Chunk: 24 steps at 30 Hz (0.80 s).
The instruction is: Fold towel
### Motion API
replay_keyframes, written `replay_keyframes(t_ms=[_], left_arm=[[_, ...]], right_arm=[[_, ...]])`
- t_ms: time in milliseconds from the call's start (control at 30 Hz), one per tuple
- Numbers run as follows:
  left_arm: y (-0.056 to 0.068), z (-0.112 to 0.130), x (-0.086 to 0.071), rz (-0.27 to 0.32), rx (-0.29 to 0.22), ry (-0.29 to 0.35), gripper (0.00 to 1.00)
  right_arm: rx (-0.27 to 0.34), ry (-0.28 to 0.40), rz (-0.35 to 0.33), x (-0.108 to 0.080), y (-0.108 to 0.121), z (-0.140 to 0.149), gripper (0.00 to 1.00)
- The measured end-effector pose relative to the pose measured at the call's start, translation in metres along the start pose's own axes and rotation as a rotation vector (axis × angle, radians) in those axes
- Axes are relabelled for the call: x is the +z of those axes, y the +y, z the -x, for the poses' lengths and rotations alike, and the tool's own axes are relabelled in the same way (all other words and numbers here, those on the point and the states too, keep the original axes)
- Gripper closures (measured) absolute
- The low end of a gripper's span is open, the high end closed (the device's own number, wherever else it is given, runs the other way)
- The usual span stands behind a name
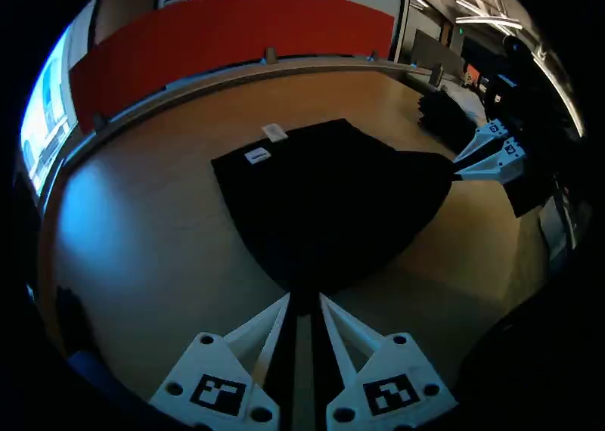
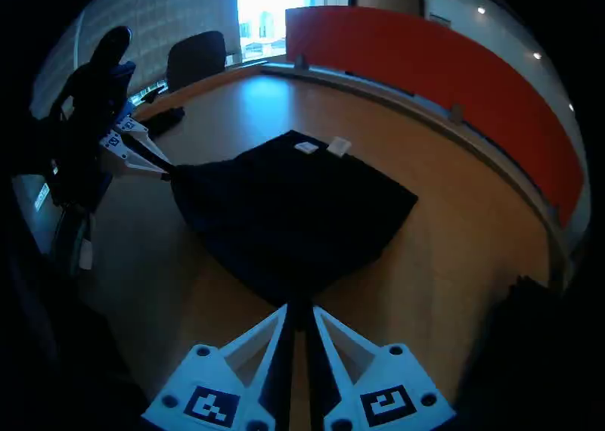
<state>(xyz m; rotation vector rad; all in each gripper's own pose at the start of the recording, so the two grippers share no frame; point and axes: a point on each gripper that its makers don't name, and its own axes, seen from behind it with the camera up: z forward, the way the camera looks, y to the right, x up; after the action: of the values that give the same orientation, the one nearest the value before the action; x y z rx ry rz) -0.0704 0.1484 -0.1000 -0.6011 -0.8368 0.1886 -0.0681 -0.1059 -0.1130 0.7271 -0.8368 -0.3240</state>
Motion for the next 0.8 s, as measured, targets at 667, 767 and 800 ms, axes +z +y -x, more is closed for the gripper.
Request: replay_keyframes(t_ms=[667,767,800], left_arm=[[0.006,-0.030,-0.040,0.001,-0.049,0.041,0.88],[0.008,-0.033,-0.047,0.005,-0.054,0.042,0.88],[0.009,-0.034,-0.049,0.007,-0.056,0.043,0.88]], right_arm=[[-0.003,0.062,-0.001,-0.042,-0.007,-0.029,0.92],[-0.002,0.068,-0.002,-0.048,-0.007,-0.033,0.92],[-0.003,0.069,-0.003,-0.050,-0.007,-0.034,0.92]])
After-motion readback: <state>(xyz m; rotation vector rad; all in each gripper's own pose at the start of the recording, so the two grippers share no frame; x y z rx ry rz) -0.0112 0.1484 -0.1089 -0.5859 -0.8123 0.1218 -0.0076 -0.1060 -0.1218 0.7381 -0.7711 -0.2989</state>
